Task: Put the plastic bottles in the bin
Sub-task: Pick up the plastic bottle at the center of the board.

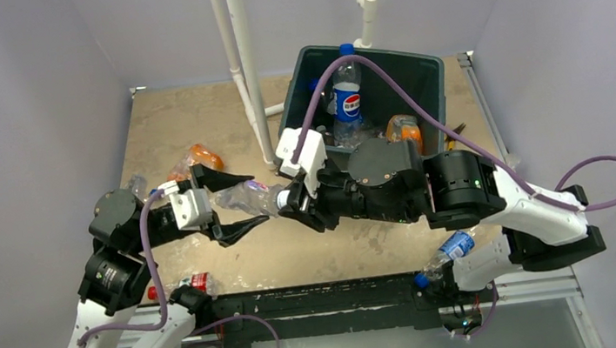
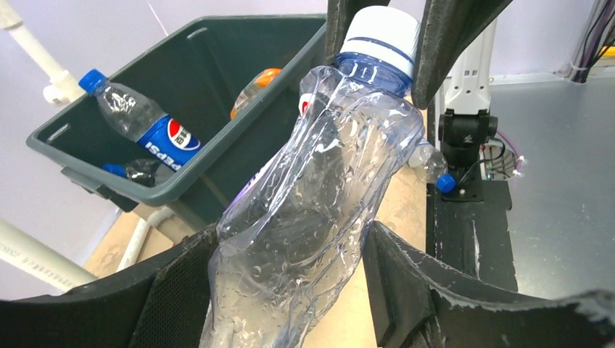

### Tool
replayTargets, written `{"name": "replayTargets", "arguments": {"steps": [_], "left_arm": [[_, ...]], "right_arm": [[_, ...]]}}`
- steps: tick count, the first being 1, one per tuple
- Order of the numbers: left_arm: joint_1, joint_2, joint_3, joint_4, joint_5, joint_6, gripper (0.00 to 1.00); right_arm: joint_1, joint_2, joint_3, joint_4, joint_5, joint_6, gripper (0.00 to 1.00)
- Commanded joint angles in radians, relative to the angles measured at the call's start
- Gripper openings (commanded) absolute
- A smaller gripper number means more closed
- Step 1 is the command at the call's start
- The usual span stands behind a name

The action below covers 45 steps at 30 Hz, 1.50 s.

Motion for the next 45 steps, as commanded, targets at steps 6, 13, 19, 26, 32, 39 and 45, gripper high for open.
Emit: {"name": "replayTargets", "arguments": {"steps": [6,13,19,26,32,39,45], "left_arm": [[-0.001,0.031,-0.03,0.16,0.042,-0.125,0.45],[-0.001,0.029,-0.039,0.263,0.087,-0.223,0.21],[0.0,-0.008,-0.1,0.456,0.102,-0.367,0.0],[0.0,-0.05,-0.185,0.718,0.005,-0.593,0.0],[0.0,-0.079,-0.234,0.855,-0.098,-0.719,0.0],[-0.001,-0.059,-0.223,0.858,-0.099,-0.728,0.0],[-0.001,-0.033,-0.214,0.841,-0.073,-0.752,0.0]], "right_arm": [[0.007,-0.096,-0.111,0.362,-0.128,-0.01,0.0],[0.007,-0.11,-0.144,0.443,-0.246,-0.01,0.0],[0.007,-0.173,-0.231,0.572,-0.3,0.007,0.32],[0.007,-0.378,-0.551,0.943,-0.25,0.045,0.97],[0.007,-0.413,-0.659,1.088,-0.174,0.049,0.99],[0.008,-0.319,-0.624,1.111,-0.109,0.034,0.99],[0.007,-0.182,-0.518,1.099,-0.056,-0.002,0.97]]}}
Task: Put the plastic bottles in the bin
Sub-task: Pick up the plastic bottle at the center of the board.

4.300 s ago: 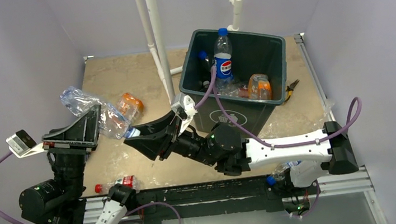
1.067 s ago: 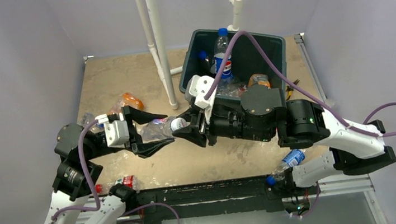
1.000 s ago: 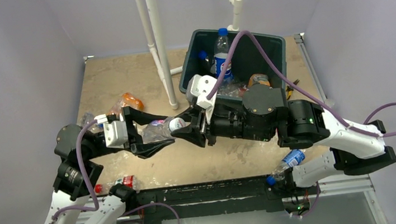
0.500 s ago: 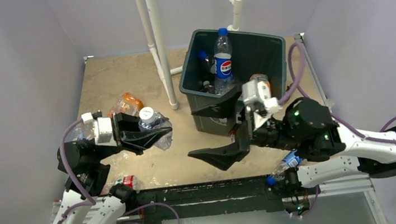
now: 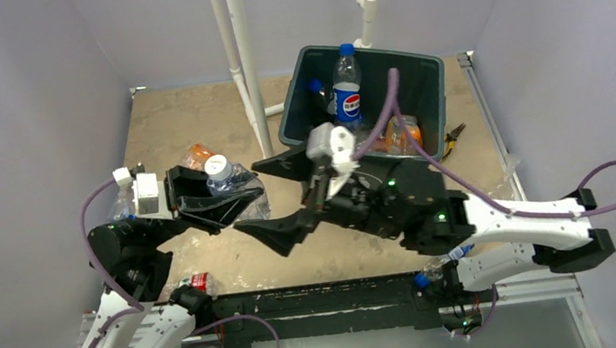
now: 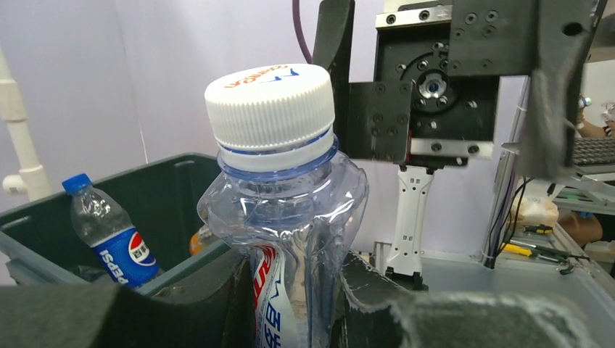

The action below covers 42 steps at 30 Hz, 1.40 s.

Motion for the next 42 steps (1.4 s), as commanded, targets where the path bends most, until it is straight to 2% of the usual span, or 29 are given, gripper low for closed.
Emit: {"name": "replayTargets", "arguments": {"steps": [1,12,16,26,28,30,33,34,37,38,39,42], "left_arm": [[0.004,0.013,0.021,0.009,0.004,-0.037,0.0],[0.004,-0.027,0.031,-0.074,0.017,-0.003,0.0],[0.004,-0.039,0.034,-0.086,0.019,0.01,0.0],[0.004,-0.061,0.055,-0.137,0.014,0.043,0.0],[0.004,-0.061,0.059,-0.139,0.019,0.045,0.0],[0.004,-0.061,0.061,-0.14,0.021,0.045,0.0],[0.004,-0.061,0.076,-0.175,0.018,0.055,0.0],[0.004,-0.061,0.081,-0.192,0.016,0.061,0.04],[0.004,-0.07,0.09,-0.242,-0.024,0.075,0.59],[0.004,-0.078,0.09,-0.26,-0.054,0.079,0.76],[0.004,-0.087,0.089,-0.279,-0.073,0.082,0.88],[0.004,-0.126,0.09,-0.343,-0.168,0.111,0.96]], "right_arm": [[0.002,0.071,0.101,0.033,0.072,-0.036,0.97],[-0.008,0.199,0.263,-0.014,0.139,-0.07,0.84],[-0.026,0.26,0.367,-0.113,0.125,-0.05,0.76],[-0.039,0.321,0.431,-0.272,0.135,0.015,0.65],[-0.043,0.317,0.424,-0.277,0.138,0.022,0.56],[-0.05,0.309,0.416,-0.276,0.129,0.029,0.42],[-0.051,0.296,0.405,-0.271,0.126,0.031,0.09],[-0.052,0.288,0.399,-0.269,0.129,0.032,0.0],[-0.052,0.263,0.38,-0.259,0.135,0.03,0.0],[-0.051,0.25,0.372,-0.252,0.142,0.029,0.0],[-0.052,0.235,0.362,-0.245,0.148,0.027,0.0],[-0.052,0.175,0.334,-0.224,0.18,0.004,0.0]]}}
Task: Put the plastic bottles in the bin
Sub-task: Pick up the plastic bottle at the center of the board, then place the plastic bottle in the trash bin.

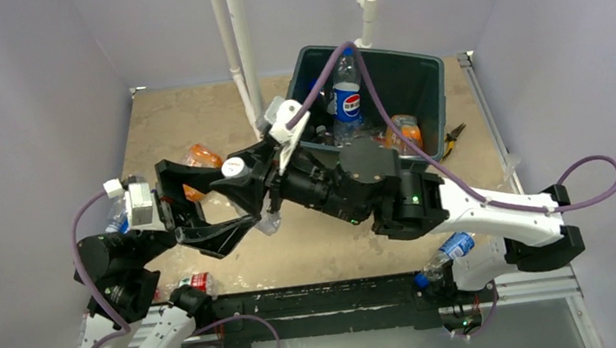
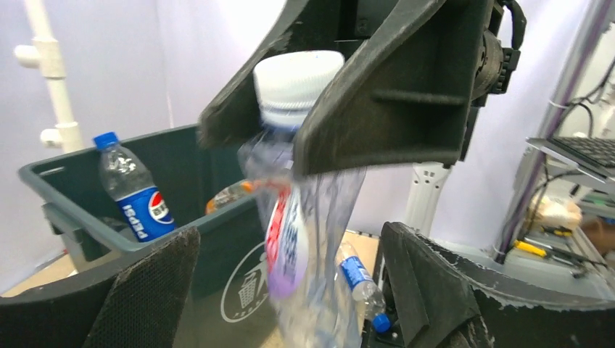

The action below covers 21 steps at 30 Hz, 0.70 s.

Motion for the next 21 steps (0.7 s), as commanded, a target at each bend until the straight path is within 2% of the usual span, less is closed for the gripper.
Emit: {"name": "replayTargets", "arguments": {"steps": [1,6,9,14,16,21], "left_arm": [[0.003,-0.061,0.037,-0.089,-0.152,0.051,0.97],[0.003,-0.143,0.002,-0.116,-0.249,0.058,0.99],[0.003,-0.191,-0.008,-0.127,-0.333,0.039,0.99],[0.002,-0.262,-0.09,-0.077,-0.486,-0.032,0.99],[0.002,-0.266,-0.117,-0.068,-0.523,-0.054,0.99],[0.002,-0.226,-0.148,-0.071,-0.575,-0.133,0.97]], "right_arm": [[-0.005,-0.121,-0.021,0.041,0.069,-0.038,0.0],[-0.004,-0.222,-0.026,0.04,0.177,-0.111,0.0],[-0.005,-0.285,-0.058,0.102,0.279,-0.201,0.0],[-0.013,-0.338,-0.183,0.427,0.616,-0.531,0.0],[-0.103,-0.331,-0.187,0.447,0.634,-0.55,0.0],[-0.499,-0.277,-0.108,0.164,0.479,-0.212,0.0]]}}
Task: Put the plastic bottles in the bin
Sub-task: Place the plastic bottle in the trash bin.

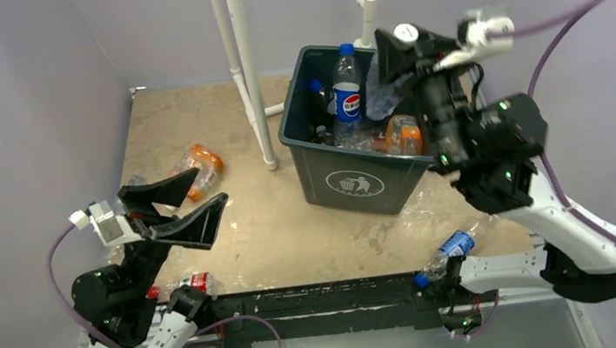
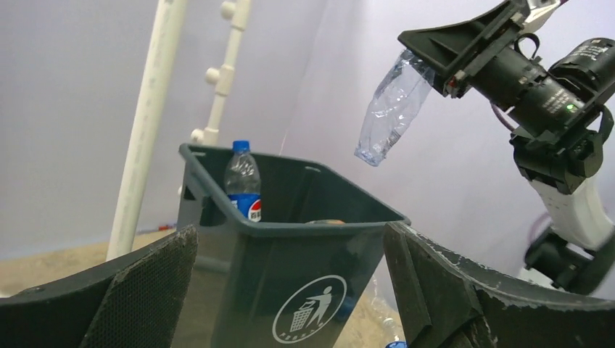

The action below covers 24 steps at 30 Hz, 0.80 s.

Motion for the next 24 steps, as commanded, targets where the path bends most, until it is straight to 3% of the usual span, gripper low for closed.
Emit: {"name": "replayTargets", "arguments": {"steps": [1,8,11,18,19,21,24], "left_arm": [[0.002,0.043,-0.02,0.006,-0.108,-0.098,0.97],[0.002,0.081,0.014,-0.238,-0.418,-0.178,0.91],[0.002,0.089,0.042,-0.336,-0.541,-0.203,0.91],[0.002,0.076,0.028,-0.376,-0.61,-0.22,0.86],[0.002,0.078,0.027,-0.379,-0.61,-0.221,0.85],[0.002,0.083,0.036,-0.39,-0.611,-0.22,0.85],[0.003,0.085,0.047,-0.403,-0.626,-0.218,0.88]], "right_arm": [[-0.288,0.07,0.044,-0.153,-0.046,0.214,0.0],[-0.581,0.116,-0.08,-0.114,-0.132,0.461,0.0],[-0.604,0.162,-0.1,-0.142,-0.151,0.483,0.0],[-0.617,0.15,-0.241,-0.143,-0.201,0.53,0.03],[-0.617,0.143,-0.254,-0.142,-0.212,0.536,0.09],[-0.618,0.128,-0.275,-0.146,-0.239,0.549,0.4],[-0.617,0.102,-0.287,-0.158,-0.274,0.574,0.77]]}}
